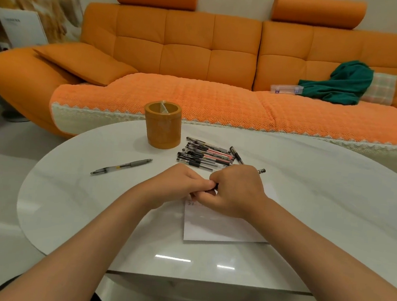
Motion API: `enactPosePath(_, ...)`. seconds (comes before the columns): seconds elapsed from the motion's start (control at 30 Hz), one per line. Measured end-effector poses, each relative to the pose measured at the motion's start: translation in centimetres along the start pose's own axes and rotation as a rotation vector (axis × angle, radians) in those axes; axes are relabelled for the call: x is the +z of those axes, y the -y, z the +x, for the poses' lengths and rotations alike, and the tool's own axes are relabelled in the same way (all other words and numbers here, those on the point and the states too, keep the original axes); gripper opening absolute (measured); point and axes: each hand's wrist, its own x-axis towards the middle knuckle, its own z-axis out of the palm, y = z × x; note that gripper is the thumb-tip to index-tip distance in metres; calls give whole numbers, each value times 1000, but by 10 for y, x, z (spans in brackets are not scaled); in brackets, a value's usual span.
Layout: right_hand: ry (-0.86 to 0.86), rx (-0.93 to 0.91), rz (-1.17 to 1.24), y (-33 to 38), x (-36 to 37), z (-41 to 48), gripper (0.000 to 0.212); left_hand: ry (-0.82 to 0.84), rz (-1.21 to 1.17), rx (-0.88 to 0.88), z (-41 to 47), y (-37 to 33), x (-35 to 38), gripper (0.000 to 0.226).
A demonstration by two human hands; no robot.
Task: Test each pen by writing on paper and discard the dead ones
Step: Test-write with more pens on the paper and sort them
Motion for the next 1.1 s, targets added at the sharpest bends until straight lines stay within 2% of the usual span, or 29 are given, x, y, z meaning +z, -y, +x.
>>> enactPosePath(0.1, 23, -26, -17, 7, 5, 2, 59, -56, 36, 37, -4, 6, -8, 9)
enactPosePath(0.2, 34, -40, -36, 15, 5, 5, 62, -91, 35, 21, -10, 9, -11, 9)
enactPosePath(0.4, 60, -71, -52, 31, 6, 10, 56, -62, 16, -11, -22, 16, -21, 16)
enactPosePath(0.47, 48, -82, -39, 35, 9, 12, 60, -49, 31, -30, -25, 16, -26, 19)
enactPosePath(0.57, 66, -99, -74, 40, 10, 14, 73, 14, 7, -96, -29, 18, -32, 38)
enactPosePath(0.63, 71, -93, -84, 43, 11, 15, 75, 24, -7, -114, -28, 19, -36, 39)
enactPosePath(0.7, 69, -83, -89, 44, 12, 15, 72, -64, 104, -111, -25, 22, -43, 37)
enactPosePath(0.83, 152, -46, -111, 44, 16, 14, 69, -421, 452, -34, -14, 42, -69, 31)
enactPosePath(0.9, 165, 5, -66, 44, 16, 16, 69, -515, 597, -27, -9, 53, -83, 29)
enactPosePath(1.0, 210, 99, 1, 41, 15, 22, 65, -463, 793, -134, -3, 69, -91, 43)
enactPosePath(1.1, 287, 161, 97, 32, 19, 30, 30, -432, 884, -165, 0, 77, -88, 36)
